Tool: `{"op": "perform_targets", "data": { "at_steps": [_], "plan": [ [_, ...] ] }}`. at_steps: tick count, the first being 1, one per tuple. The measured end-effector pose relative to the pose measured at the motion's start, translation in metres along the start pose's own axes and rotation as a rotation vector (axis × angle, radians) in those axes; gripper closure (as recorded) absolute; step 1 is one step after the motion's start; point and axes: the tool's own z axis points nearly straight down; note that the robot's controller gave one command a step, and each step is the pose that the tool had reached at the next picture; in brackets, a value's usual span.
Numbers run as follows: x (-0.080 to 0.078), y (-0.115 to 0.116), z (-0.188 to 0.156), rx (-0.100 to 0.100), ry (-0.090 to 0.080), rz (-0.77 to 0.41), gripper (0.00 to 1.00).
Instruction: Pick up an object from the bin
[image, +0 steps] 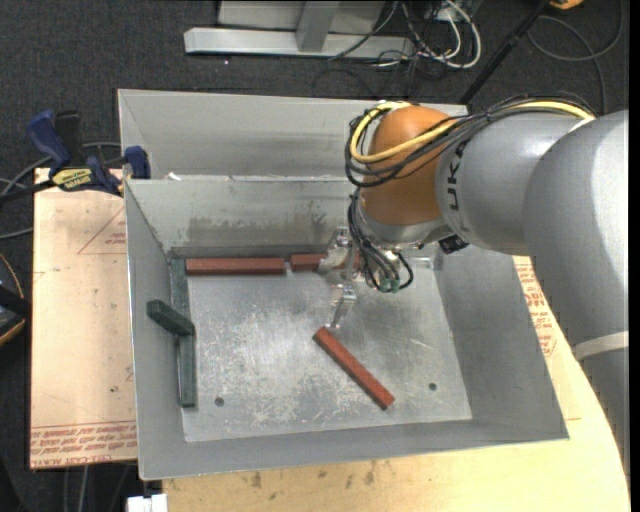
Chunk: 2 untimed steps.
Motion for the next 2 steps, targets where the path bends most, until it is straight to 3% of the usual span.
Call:
{"op": "perform_targets", "data": {
  "at_steps": [1, 2],
  "plan": [
    [0.0, 0.0, 0.0, 0.0, -0.001, 0.0, 0.0],
    [0.031, -0.009, 0.006, -0.005, -0.024, 0.046, 0.0]
  ]
}}
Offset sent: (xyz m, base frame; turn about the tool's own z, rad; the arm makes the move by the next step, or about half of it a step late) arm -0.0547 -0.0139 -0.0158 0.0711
